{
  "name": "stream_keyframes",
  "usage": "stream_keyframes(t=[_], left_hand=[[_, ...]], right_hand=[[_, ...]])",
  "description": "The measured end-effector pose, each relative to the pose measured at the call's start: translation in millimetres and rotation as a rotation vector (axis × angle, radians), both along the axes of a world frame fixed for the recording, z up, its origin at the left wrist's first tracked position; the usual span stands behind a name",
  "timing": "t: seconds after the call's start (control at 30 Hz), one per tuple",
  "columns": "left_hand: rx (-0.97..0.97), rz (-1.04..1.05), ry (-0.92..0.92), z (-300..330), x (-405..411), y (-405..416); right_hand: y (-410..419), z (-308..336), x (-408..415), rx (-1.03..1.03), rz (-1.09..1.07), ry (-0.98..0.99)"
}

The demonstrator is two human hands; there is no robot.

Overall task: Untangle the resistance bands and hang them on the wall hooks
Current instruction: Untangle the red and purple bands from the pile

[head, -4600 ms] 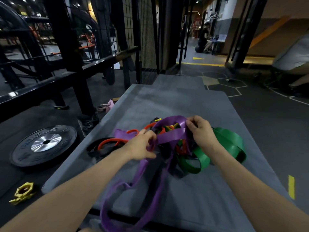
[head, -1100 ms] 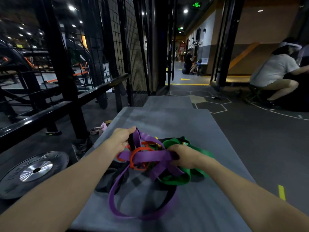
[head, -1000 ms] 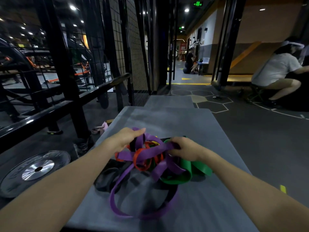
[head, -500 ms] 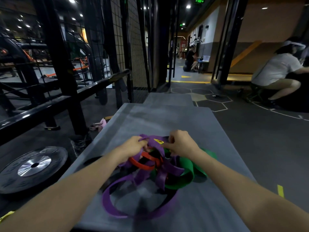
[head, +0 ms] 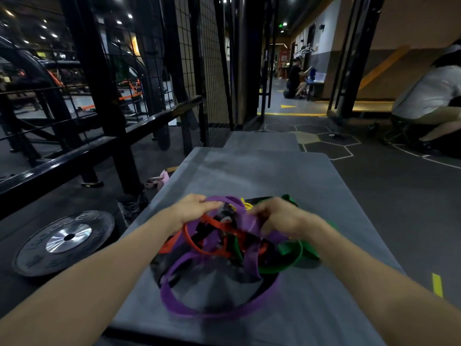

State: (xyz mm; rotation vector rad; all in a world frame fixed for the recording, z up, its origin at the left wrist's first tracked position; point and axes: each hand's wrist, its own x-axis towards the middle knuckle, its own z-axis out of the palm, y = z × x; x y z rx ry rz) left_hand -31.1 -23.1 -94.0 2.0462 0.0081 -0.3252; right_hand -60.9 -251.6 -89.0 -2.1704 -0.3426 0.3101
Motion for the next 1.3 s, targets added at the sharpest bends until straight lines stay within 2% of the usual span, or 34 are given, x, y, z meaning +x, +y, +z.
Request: stream_keyframes(t=[0.07,0.1,0.2,0.27,0.4,0.43,0.53,0.7,0.83,0.97,1.07,1.13,1.23,1.3], left_hand=[[-0.128,0.085,0.005,3,3,-7],[-0.194,0.146,-0.003,2,4,-13],[-0.287,0.301,0.032,-3,7,-28],[-0.309,0.347,0.083,-6,6,-30],[-0.259,0.404,0.116,-15,-1,-24],[-0.232,0.393,0.125,-18,-3,-23],[-0.192,0.324,0.179,-25,-15,-24],[-0.188,0.223,0.270,-23,-31,-21],[-0.167,0.160,0.299,-28,-40,-19],[-0.226,0.174,0.313,-32,-45,-15],[-0.196,0.200,0.201,-31,-38,-5],[-0.208,0.225,0.098,-25,-32,0],[0.048,0.236,-0.134,-11,-20,5],[0.118,0.267,-0.207,-4,-14,8]], right_hand=[[-19,13,-8,0.322,-0.014,0.082],[-26,18,-14,0.413,-0.028,0.088],[-48,21,-26,0.473,-0.097,0.019],[-65,17,-33,0.318,-0.156,-0.040],[-95,4,-40,-0.442,-0.140,-0.103],[-95,0,-42,-0.534,-0.127,-0.093],[-71,0,-46,-0.578,-0.135,-0.080],[-6,-3,-46,-0.681,-0.112,-0.372],[32,-35,-33,-0.759,-0.047,-0.396],[42,-44,-25,-0.610,-0.028,-0.315],[35,-30,-20,-0.335,0.010,-0.387],[27,-9,-17,-0.183,-0.168,-0.452],[12,28,-13,0.143,-0.459,-0.479],[0,45,-12,0.365,-0.565,-0.438]])
